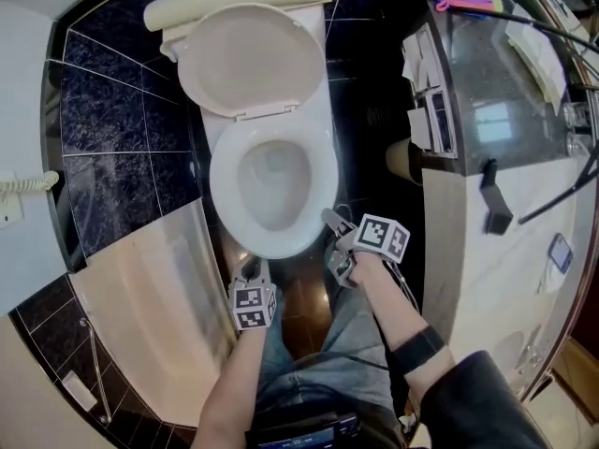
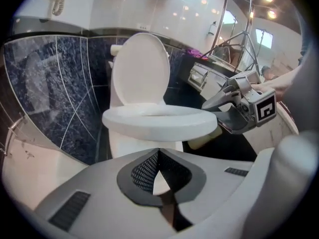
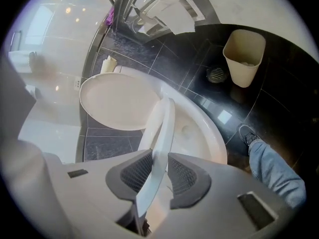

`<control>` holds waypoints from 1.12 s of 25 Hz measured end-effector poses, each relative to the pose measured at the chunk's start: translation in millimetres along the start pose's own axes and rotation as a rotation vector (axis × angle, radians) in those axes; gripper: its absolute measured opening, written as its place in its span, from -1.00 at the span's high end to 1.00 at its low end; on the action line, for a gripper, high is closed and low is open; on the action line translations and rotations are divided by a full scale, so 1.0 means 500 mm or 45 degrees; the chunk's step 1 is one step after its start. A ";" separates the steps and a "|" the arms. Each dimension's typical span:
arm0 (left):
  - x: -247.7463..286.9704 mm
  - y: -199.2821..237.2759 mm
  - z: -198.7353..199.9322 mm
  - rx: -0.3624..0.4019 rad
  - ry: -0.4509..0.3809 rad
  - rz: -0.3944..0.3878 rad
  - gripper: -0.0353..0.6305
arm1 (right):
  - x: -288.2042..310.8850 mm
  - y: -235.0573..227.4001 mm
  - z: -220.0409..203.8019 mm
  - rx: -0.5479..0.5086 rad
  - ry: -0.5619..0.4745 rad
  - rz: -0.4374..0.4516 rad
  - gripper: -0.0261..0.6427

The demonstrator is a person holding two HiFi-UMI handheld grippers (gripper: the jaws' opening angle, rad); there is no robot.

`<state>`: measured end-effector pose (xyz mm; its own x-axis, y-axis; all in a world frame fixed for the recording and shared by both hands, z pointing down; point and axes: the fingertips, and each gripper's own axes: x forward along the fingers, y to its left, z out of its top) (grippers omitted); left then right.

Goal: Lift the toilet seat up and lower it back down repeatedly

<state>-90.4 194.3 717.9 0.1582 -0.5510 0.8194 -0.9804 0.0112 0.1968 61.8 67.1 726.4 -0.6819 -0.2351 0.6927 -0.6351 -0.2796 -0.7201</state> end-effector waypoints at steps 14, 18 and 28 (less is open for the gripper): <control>-0.066 0.026 0.342 -0.187 -0.310 0.093 0.89 | -0.073 0.238 0.123 -0.190 -0.050 0.176 0.66; -0.066 0.044 0.446 -0.141 -0.373 0.110 0.89 | -0.116 0.294 0.152 -0.344 -0.073 0.202 0.71; -0.026 0.090 0.648 -0.045 -0.465 0.165 0.89 | -0.217 0.348 0.195 -0.687 -0.154 0.172 0.88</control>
<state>-174.9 -68.4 541.5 -0.0255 -0.8037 0.5945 -0.9839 0.1255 0.1275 60.7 -46.6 530.2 -0.7436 -0.3494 0.5701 -0.6624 0.2682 -0.6995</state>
